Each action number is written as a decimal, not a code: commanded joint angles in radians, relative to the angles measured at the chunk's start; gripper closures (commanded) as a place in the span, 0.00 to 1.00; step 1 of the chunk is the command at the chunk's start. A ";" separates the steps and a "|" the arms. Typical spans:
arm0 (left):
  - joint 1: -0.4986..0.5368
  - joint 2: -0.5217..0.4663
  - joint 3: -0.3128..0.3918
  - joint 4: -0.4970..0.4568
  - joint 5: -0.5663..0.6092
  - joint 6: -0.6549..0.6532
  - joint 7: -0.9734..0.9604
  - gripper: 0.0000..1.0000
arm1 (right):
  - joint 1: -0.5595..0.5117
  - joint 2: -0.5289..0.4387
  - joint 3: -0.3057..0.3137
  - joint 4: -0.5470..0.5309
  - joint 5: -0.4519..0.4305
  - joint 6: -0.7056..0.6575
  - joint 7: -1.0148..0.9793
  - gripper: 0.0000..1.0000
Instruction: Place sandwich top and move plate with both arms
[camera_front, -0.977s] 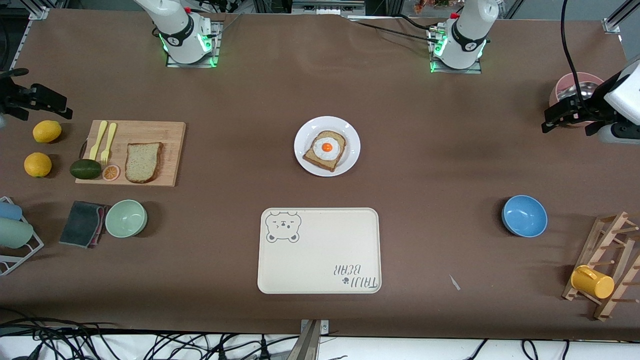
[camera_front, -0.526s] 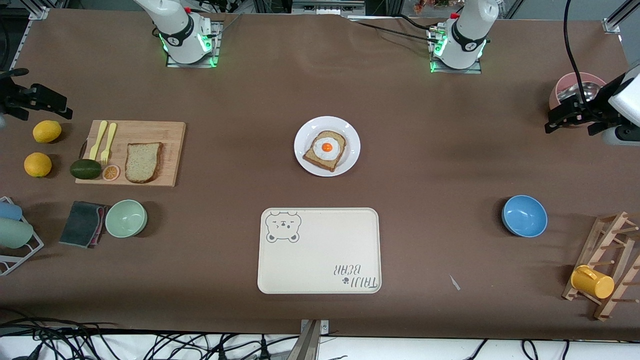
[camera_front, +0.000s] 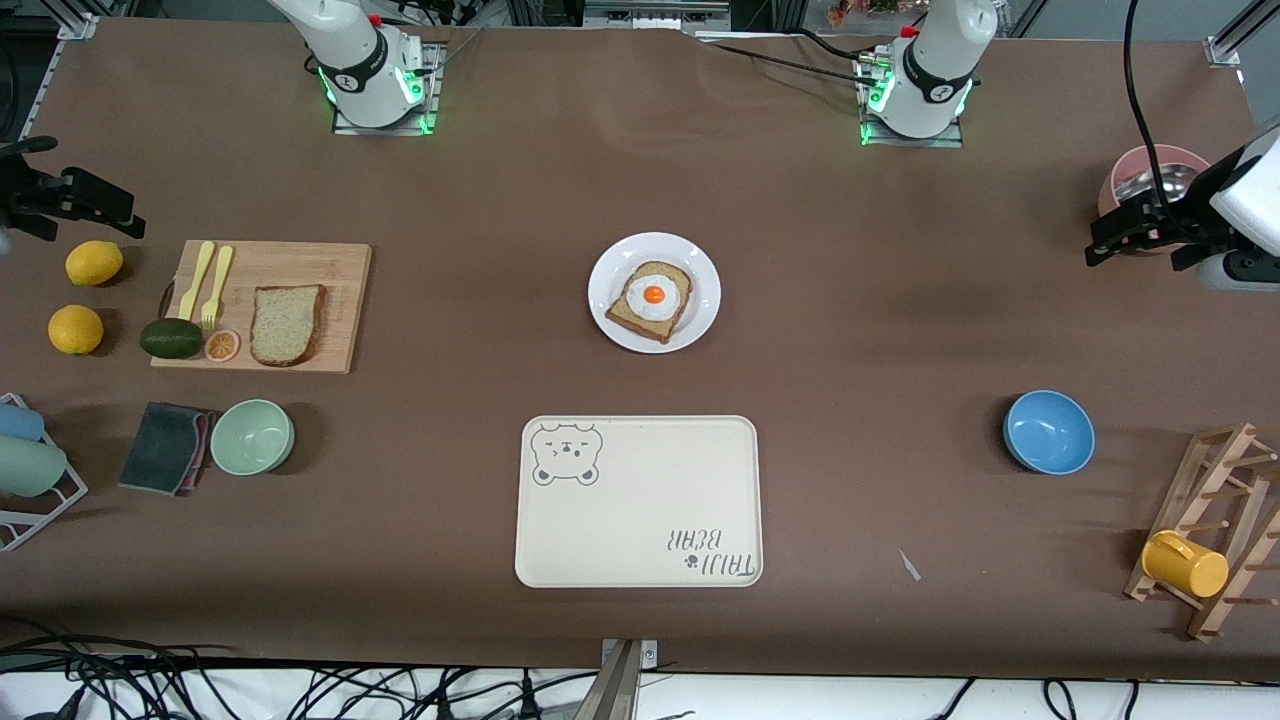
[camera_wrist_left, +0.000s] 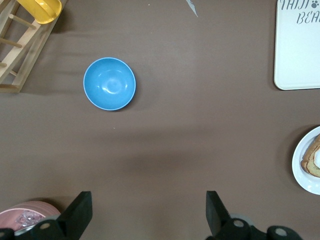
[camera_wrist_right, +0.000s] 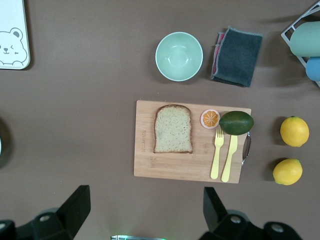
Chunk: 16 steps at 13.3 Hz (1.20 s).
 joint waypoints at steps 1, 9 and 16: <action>0.005 0.002 0.002 0.009 -0.005 -0.005 0.001 0.00 | 0.002 -0.007 -0.001 -0.004 0.004 0.002 -0.003 0.00; 0.040 0.002 0.005 0.009 -0.005 -0.003 0.012 0.00 | 0.018 0.085 0.008 0.019 0.024 -0.064 -0.016 0.00; 0.045 0.002 0.005 0.006 -0.008 0.011 0.012 0.00 | 0.108 0.130 0.019 -0.056 -0.062 0.058 0.224 0.00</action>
